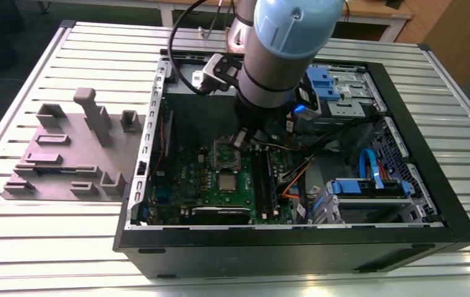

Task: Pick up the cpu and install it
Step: 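Close the cpu cover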

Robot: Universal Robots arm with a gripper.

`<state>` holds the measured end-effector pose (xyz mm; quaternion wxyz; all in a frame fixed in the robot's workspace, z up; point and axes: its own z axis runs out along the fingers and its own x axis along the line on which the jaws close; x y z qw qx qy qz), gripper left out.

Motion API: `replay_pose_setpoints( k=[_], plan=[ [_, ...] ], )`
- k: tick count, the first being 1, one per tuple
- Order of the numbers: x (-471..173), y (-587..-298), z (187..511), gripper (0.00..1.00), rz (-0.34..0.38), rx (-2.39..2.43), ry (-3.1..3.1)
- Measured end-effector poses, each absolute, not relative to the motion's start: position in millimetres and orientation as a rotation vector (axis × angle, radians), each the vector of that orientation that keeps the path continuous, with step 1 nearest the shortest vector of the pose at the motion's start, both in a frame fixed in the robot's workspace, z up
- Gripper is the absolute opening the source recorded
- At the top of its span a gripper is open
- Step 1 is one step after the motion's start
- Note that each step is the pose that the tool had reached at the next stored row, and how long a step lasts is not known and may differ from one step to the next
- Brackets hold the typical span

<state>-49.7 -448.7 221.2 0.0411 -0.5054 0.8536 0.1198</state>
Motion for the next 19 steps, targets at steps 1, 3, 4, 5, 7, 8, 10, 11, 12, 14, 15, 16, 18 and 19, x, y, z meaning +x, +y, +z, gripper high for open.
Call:
replay_pose_setpoints(
  k=[1, 3, 4, 5, 7, 8, 10, 11, 12, 14, 15, 16, 18, 19],
  plan=[
    [-50, -449, 222, 0.11, 0.367, -1.547, 2.614],
    [-50, -449, 224, 0.11, 0.367, -1.548, 2.614],
    [-51, -449, 225, 0.11, 0.367, -1.548, 2.614],
    [-51, -449, 226, 0.11, 0.367, -1.548, 2.614],
    [-51, -449, 227, 0.11, 0.367, -1.548, 2.614],
    [-51, -449, 228, 0.11, 0.367, -1.548, 2.614],
    [-51, -449, 229, 0.11, 0.367, -1.547, 2.614],
    [-51, -449, 229, 0.11, 0.367, -1.547, 2.614],
    [-51, -449, 229, 0.11, 0.367, -1.547, 2.614],
    [-51, -449, 231, 0.11, 0.367, -1.548, 2.614],
    [-51, -449, 231, 0.11, 0.367, -1.548, 2.614],
    [-51, -449, 232, 0.11, 0.367, -1.548, 2.614],
    [-51, -449, 233, 0.11, 0.367, -1.547, 2.613],
    [-51, -449, 233, 0.11, 0.367, -1.547, 2.613]
  ],
)
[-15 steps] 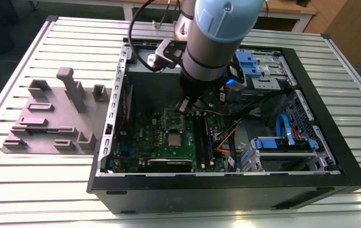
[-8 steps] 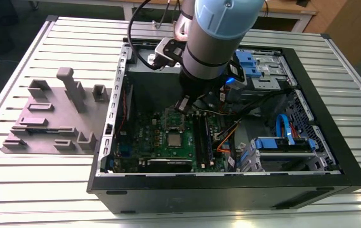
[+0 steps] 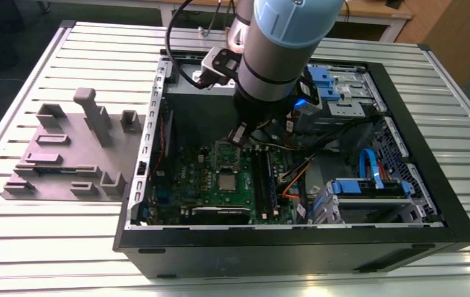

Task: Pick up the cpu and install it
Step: 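Close the cpu cover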

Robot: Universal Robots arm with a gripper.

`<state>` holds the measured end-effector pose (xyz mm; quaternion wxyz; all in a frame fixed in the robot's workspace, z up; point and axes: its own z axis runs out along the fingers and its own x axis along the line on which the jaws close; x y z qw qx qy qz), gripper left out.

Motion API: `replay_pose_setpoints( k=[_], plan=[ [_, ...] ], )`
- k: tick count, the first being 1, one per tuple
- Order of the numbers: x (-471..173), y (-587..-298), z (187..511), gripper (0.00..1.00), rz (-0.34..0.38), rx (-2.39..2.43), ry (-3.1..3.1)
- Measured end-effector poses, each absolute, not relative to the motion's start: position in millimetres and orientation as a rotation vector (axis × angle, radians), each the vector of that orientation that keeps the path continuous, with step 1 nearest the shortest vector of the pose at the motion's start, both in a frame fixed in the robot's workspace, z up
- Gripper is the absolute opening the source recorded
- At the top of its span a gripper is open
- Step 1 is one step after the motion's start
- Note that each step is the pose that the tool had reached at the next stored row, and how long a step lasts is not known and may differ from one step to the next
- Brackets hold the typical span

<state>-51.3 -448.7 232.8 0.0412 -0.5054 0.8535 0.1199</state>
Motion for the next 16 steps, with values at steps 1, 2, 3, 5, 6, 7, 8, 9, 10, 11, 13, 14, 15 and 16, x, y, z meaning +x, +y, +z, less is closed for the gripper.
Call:
replay_pose_setpoints(
  k=[1, 2, 3, 5, 6, 7, 8, 9, 10, 11, 13, 14, 15, 16],
  plan=[
    [-51.4, -448.7, 233.2, 0.11, 0.367, -1.547, 2.614],
    [-51.6, -448.7, 233.5, 0.11, 0.367, -1.547, 2.614],
    [-51.7, -448.7, 233.8, 0.11, 0.367, -1.548, 2.614],
    [-52.0, -448.8, 234.5, 0.11, 0.367, -1.548, 2.614],
    [-52.1, -448.7, 234.6, 0.11, 0.367, -1.548, 2.613],
    [-52.3, -448.7, 234.8, 0.11, 0.367, -1.547, 2.613],
    [-52.5, -448.8, 235.3, 0.11, 0.367, -1.548, 2.614],
    [-52.6, -448.7, 235.5, 0.11, 0.367, -1.548, 2.614],
    [-52.8, -448.7, 235.7, 0.11, 0.367, -1.548, 2.614],
    [-52.9, -448.8, 236.0, 0.11, 0.367, -1.547, 2.614],
    [-53.1, -448.8, 236.6, 0.11, 0.367, -1.548, 2.614],
    [-53.1, -448.7, 236.8, 0.11, 0.367, -1.548, 2.614],
    [-53.1, -448.7, 237.1, 0.11, 0.367, -1.548, 2.614],
    [-53.1, -448.7, 237.2, 0.11, 0.367, -1.547, 2.614]
  ],
)
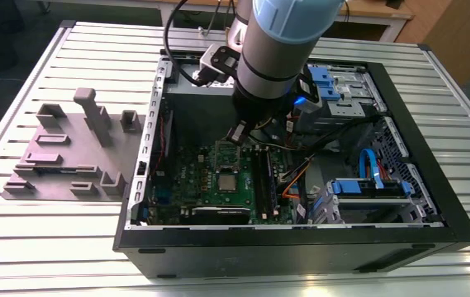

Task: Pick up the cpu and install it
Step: 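Close the cpu cover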

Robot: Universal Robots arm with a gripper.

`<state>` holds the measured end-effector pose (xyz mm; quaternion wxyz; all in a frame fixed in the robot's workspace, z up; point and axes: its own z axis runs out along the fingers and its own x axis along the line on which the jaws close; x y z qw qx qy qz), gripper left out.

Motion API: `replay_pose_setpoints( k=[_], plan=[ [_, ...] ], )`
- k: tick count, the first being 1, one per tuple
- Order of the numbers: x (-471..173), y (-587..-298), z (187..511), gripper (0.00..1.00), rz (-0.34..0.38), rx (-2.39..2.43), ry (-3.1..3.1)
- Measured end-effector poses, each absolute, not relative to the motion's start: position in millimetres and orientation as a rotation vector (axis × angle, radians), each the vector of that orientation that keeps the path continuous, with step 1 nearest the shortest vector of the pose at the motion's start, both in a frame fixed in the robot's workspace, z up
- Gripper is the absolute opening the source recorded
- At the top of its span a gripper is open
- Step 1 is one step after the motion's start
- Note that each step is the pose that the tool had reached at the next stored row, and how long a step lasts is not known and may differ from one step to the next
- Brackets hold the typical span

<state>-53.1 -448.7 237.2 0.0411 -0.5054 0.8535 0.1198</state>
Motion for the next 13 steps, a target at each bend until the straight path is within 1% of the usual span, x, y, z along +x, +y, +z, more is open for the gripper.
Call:
replay_pose_setpoints(
  k=[13],
  plan=[
    [-53.9, -452.5, 237.5, 0.11, 0.358, -1.550, 2.617]
  ],
)
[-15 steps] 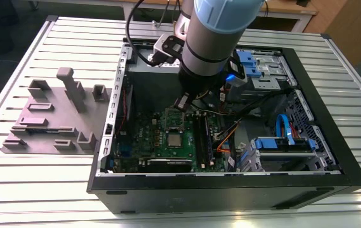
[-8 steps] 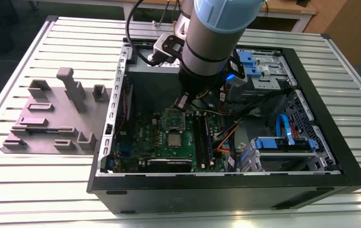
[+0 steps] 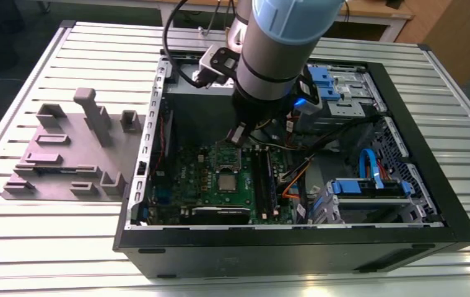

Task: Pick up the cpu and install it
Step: 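Close the cpu cover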

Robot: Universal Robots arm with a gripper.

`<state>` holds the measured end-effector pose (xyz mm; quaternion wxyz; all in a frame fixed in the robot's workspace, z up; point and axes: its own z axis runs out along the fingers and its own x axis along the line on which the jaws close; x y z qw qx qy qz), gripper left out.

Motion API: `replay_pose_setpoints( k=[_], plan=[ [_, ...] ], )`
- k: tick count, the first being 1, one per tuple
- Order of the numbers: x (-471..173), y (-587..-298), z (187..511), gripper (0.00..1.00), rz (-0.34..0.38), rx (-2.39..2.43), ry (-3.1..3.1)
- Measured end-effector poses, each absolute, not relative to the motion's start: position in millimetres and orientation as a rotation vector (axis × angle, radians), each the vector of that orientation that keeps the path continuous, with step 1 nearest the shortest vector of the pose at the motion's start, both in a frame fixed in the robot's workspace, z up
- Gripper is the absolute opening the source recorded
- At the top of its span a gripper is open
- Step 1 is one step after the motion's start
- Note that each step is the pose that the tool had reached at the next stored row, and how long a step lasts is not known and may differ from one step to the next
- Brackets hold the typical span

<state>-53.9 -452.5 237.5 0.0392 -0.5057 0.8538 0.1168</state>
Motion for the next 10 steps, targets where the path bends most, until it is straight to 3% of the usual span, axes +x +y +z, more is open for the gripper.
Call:
replay_pose_setpoints(
  k=[10],
  plan=[
    [-54.0, -459.3, 237.5, 0.11, 0.356, -1.551, 2.618]
  ],
)
